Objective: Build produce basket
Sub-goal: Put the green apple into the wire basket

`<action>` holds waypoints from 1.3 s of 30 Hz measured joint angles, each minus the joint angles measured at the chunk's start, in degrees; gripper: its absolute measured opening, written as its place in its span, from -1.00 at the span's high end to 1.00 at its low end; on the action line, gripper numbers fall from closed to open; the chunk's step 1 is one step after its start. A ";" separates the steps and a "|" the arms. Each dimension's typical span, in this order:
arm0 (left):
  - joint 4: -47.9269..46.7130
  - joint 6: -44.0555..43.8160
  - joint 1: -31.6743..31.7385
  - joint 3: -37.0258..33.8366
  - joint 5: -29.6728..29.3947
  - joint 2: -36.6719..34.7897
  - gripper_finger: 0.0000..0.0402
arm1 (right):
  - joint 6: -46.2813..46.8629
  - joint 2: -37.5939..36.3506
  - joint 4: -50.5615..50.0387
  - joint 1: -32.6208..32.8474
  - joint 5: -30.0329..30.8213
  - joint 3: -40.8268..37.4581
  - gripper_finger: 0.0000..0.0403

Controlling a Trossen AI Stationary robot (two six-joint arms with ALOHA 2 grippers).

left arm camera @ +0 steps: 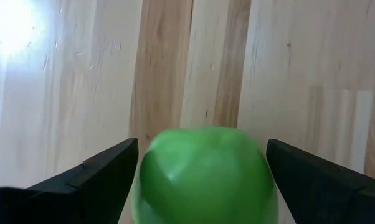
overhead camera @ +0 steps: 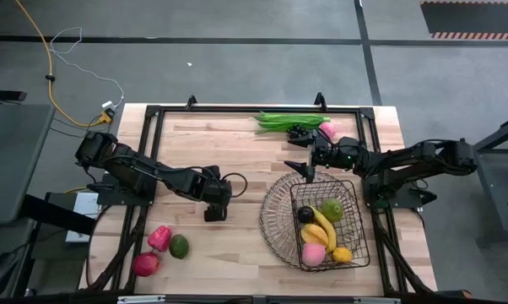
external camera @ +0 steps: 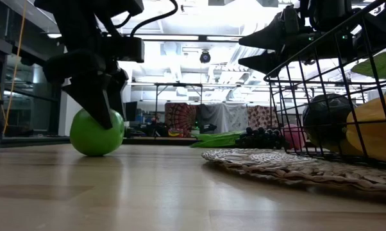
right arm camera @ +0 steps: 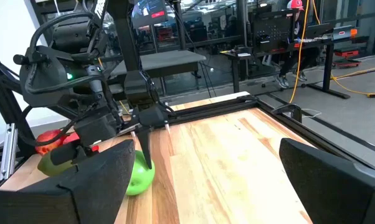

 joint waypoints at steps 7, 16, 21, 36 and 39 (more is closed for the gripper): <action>-3.46 -1.57 -0.02 0.00 -0.49 0.00 -0.71 | 0.00 0.00 0.01 0.02 0.00 0.00 -0.92; -3.38 -1.70 0.01 0.00 -0.54 -0.02 -0.37 | 0.00 0.00 0.01 0.00 0.00 0.00 -0.92; -3.36 -1.55 0.01 0.00 -0.56 -0.04 -0.23 | 0.00 0.00 0.01 0.00 0.00 0.00 -0.92; -3.21 1.36 -0.06 4.46 -3.58 -1.79 -0.20 | 0.00 0.00 -0.03 0.00 0.00 0.00 -0.92; -1.64 3.36 -0.06 6.54 -5.49 -3.79 -0.20 | 0.00 0.00 -0.24 0.02 0.00 0.00 -0.92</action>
